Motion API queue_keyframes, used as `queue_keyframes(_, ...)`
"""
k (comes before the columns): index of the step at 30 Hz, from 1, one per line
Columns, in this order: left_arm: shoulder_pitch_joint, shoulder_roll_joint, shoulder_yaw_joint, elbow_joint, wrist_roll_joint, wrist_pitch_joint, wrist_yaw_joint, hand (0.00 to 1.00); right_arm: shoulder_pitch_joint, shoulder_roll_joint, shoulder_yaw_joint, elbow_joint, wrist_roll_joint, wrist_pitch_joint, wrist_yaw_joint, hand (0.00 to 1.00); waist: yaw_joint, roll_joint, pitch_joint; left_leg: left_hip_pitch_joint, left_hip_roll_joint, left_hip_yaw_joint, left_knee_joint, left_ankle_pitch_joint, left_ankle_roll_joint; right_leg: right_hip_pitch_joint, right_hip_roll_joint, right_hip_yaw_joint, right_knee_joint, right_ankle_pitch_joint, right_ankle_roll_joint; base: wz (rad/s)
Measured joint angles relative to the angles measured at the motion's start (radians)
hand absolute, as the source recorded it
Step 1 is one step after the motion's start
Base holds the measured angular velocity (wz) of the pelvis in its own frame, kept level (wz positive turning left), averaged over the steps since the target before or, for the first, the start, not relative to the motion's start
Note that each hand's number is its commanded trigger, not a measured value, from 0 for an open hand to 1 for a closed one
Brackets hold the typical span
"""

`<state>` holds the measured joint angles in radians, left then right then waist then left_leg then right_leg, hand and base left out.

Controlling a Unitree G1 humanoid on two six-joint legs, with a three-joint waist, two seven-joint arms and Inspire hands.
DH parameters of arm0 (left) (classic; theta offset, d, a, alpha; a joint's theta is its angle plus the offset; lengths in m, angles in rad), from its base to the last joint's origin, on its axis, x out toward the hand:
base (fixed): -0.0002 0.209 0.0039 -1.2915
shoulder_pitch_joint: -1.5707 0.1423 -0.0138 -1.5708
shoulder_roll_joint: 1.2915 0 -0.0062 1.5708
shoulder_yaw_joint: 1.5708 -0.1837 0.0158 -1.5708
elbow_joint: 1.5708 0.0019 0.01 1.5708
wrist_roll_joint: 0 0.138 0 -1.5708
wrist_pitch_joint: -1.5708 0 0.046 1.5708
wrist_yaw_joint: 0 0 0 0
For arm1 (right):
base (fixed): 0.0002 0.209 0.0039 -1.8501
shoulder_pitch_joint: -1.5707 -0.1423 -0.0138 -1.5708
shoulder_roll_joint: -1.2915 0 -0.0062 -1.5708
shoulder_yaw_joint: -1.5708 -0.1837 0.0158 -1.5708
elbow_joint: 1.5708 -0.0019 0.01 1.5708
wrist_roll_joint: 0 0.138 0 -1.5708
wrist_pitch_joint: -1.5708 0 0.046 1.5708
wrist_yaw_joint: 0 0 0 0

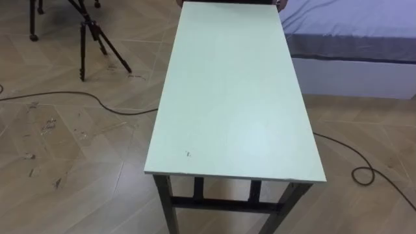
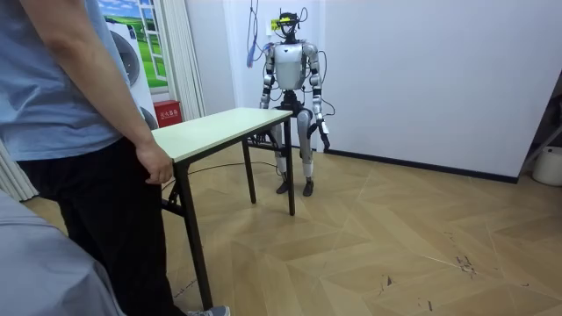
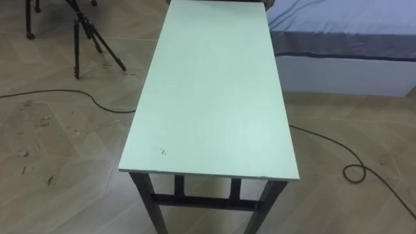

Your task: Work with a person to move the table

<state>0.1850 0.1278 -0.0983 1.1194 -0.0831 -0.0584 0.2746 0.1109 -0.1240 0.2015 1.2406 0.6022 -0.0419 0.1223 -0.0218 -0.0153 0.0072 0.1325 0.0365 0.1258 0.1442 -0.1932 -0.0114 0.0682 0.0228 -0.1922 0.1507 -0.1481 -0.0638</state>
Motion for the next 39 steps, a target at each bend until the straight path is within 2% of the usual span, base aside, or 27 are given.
queue_keyframes(9, 0.000, 0.000, 0.006, 0.000, 0.005, 0.006, 0.007, 0.00, -0.003, 0.000, -0.015, 0.006, 0.000, 0.010, 0.004, 0.00, -0.001, 0.005, -0.0007, 0.000, 0.000, 0.000, 0.000, 0.000, 0.000, -0.001, 0.000, 0.000, 0.000, 0.000, 0.000, 0.00)
queue_keyframes(14, -0.001, -0.002, 0.018, -0.005, -0.060, 0.009, -0.007, 0.00, -0.002, 0.000, -0.033, 0.008, 0.008, 0.014, 0.023, 0.00, 0.000, 0.009, -0.0008, -0.004, 0.000, 0.001, 0.000, 0.000, 0.000, -0.004, 0.000, 0.000, -0.001, 0.000, 0.000, 0.00)
queue_keyframes(18, -0.002, -0.003, 0.018, -0.004, -0.192, 0.009, -0.062, 0.00, 0.000, -0.001, -0.048, 0.010, 0.030, 0.014, 0.050, 0.00, 0.003, 0.017, -0.0036, -0.017, 0.001, -0.001, 0.001, -0.003, 0.000, -0.017, 0.001, 0.000, 0.000, 0.000, 0.000, 0.00)
queue_keyframes(22, -0.002, -0.001, 0.032, -0.005, -0.248, 0.009, -0.137, 0.00, 0.012, -0.002, -0.072, 0.003, 0.064, 0.014, 0.095, 0.00, 0.003, 0.022, -0.0025, -0.021, 0.001, -0.004, 0.006, -0.003, 0.000, -0.018, 0.000, -0.003, 0.002, 0.001, 0.000, 0.00)
queue_keyframes(25, -0.012, 0.000, 0.046, -0.011, -0.289, 0.011, -0.202, 0.00, 0.008, -0.002, -0.073, -0.009, 0.082, 0.016, 0.129, 0.00, 0.004, 0.023, -0.0055, -0.031, 0.000, 0.000, 0.012, -0.003, 0.000, -0.022, 0.000, -0.005, 0.001, 0.000, 0.000, 0.00)
queue_keyframes(26, -0.010, 0.000, 0.048, -0.044, -0.320, 0.017, -0.226, 0.00, 0.012, -0.006, -0.077, -0.050, 0.082, 0.024, 0.138, 0.00, 0.005, 0.024, -0.0060, -0.036, 0.001, 0.001, 0.016, -0.003, 0.000, -0.031, -0.001, -0.005, 0.001, 0.001, -0.001, 0.00)
queue_keyframes(27, -0.006, 0.002, 0.048, -0.081, -0.363, 0.017, -0.249, 0.00, 0.010, -0.008, -0.086, -0.088, 0.082, 0.023, 0.154, 0.00, 0.005, 0.030, -0.0026, -0.036, 0.001, 0.000, 0.016, -0.003, 0.000, -0.032, -0.001, -0.007, 0.002, 0.003, -0.002, 0.00)
queue_keyframes(32, 0.013, 0.004, 0.029, -0.194, -0.552, 0.021, -0.335, 0.00, 0.029, -0.009, -0.105, -0.225, 0.107, 0.023, 0.200, 0.00, 0.002, 0.039, -0.0073, -0.035, 0.001, 0.003, 0.017, -0.003, 0.000, -0.034, -0.002, -0.010, 0.002, 0.003, -0.003, 0.01)
queue_keyframes(34, 0.051, 0.009, 0.002, -0.286, -0.625, 0.023, -0.355, 0.00, 0.078, -0.009, -0.103, -0.331, 0.157, 0.023, 0.216, 0.00, 0.003, 0.038, -0.0068, -0.037, 0.001, 0.002, 0.017, -0.003, 0.000, -0.033, -0.002, -0.014, 0.001, 0.003, -0.003, 0.05)
queue_keyframes(37, 0.130, 0.025, -0.089, -0.450, -0.716, 0.022, -0.390, 0.00, 0.190, -0.013, -0.051, -0.547, 0.326, 0.019, 0.246, 0.00, 0.000, 0.034, -0.0058, -0.043, 0.001, 0.001, 0.017, -0.003, 0.000, -0.032, -0.005, -0.029, 0.000, 0.002, -0.003, 0.06)
queue_keyframes(38, 0.143, 0.026, -0.097, -0.475, -0.733, 0.022, -0.399, 0.00, 0.205, -0.013, -0.042, -0.575, 0.341, 0.019, 0.254, 0.00, 0.000, 0.034, -0.0050, -0.049, 0.002, 0.001, 0.018, -0.003, -0.001, -0.034, -0.005, -0.029, 0.000, 0.002, -0.004, 0.03)
queue_keyframes(39, 0.167, 0.026, -0.108, -0.526, -0.768, 0.022, -0.411, 0.00, 0.232, -0.010, -0.030, -0.627, 0.357, 0.019, 0.271, 0.00, 0.000, 0.031, -0.0013, -0.056, 0.002, 0.001, 0.021, -0.005, -0.003, -0.037, -0.005, -0.029, 0.000, 0.001, -0.004, 0.00)
